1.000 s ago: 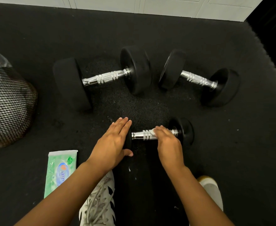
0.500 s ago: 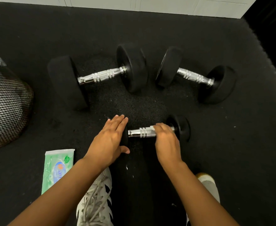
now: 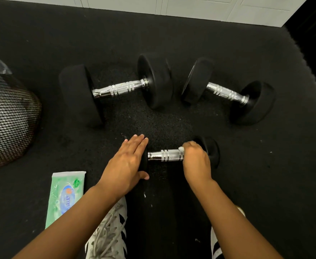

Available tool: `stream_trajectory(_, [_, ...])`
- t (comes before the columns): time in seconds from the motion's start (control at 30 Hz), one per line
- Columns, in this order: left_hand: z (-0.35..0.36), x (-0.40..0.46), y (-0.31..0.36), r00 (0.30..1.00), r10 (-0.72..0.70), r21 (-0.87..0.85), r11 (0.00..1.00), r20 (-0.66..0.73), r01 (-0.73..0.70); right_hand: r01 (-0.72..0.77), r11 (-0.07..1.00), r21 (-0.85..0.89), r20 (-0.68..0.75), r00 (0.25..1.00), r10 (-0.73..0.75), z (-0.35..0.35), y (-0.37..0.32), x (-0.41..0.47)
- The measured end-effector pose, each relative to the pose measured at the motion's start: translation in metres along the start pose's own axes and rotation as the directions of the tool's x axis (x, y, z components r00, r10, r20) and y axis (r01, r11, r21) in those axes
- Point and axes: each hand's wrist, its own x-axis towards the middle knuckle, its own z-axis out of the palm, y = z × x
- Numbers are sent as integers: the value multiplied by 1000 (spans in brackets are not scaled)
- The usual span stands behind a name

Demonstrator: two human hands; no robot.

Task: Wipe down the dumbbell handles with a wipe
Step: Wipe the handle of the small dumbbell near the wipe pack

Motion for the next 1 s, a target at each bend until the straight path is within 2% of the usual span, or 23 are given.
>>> stream_trajectory(0.17, [-1, 0, 0, 1000, 14, 27, 1000, 15, -14, -66, 997, 34, -51, 996, 67, 0, 0, -23])
stream_trajectory(0.37, [-2, 2, 2, 1000, 7, 2, 1000, 12, -7, -40, 997, 58, -119, 992, 47, 15, -6, -8])
stream_trajectory(0.47, [-3, 3, 1, 1000, 9, -6, 1000, 17, -8, -4, 987, 161, -256, 966, 46, 34, 5, -30])
stream_trajectory(0.6, [0, 1, 2, 1000, 10, -11, 1000, 9, -10, -22, 967, 255, -380, 917, 121, 49, 6, -37])
stream_trajectory(0.7, [-2, 4, 1, 1000, 8, -20, 1000, 13, -8, 22, 951, 310, -410, 905, 112, 56, -2, -38])
stream_trajectory(0.83, [-2, 2, 2, 1000, 2, -34, 999, -2, -2, 80, 955, 287, -475, 877, 70, 61, 11, -49])
stream_trajectory(0.93, [0, 3, 2, 1000, -4, -28, 1000, -17, 3, 52, 935, 351, -453, 883, 121, 58, -1, -33])
stream_trajectory(1.0, [0, 4, 2, 1000, -7, -19, 1000, -7, 7, 92, 938, 336, -443, 894, 71, 59, -3, -33])
